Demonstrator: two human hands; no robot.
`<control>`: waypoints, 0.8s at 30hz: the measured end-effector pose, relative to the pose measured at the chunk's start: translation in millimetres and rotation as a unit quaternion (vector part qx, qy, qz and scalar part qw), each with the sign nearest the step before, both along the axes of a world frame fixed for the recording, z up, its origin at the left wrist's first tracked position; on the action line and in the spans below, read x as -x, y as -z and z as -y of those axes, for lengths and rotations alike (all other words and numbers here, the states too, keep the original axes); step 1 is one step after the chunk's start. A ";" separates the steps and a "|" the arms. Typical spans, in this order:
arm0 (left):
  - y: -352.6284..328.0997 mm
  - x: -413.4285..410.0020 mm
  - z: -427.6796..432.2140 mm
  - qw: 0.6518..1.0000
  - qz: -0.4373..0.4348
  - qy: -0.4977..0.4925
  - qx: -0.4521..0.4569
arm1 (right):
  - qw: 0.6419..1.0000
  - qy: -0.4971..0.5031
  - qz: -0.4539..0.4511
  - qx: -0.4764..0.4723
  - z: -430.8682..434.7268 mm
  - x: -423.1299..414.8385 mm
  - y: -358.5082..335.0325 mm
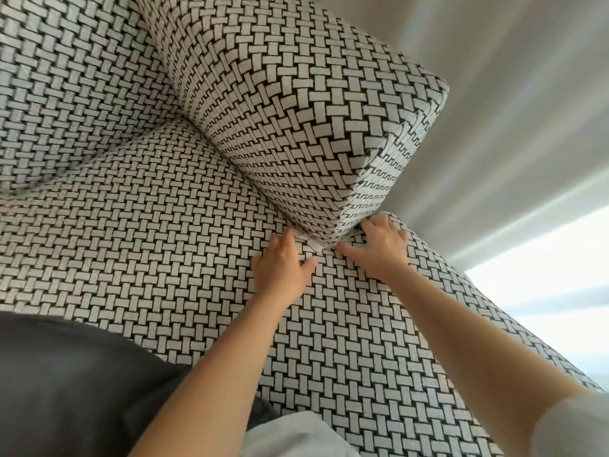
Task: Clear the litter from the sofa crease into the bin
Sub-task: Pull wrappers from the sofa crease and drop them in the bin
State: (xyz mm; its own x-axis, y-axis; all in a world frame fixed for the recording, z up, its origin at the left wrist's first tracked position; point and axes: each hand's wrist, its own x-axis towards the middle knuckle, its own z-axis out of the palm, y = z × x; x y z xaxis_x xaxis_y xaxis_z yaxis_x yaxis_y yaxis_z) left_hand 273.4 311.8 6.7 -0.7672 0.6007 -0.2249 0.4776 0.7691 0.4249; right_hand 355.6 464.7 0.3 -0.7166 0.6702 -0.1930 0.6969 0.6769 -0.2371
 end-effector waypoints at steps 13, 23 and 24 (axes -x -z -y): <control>4.3 1.7 -21.0 0.988 0.035 -0.138 -0.063 | 0.998 -0.012 -0.069 0.010 -2.1 -0.5 8.5; 9.1 -9.6 -1.9 0.994 0.010 -0.045 -0.104 | 0.967 -0.062 -0.241 0.055 33.9 -24.4 22.8; 12.5 -11.9 3.5 0.993 -0.011 -0.025 -0.113 | 0.963 -0.061 -0.259 0.047 39.6 -27.9 25.2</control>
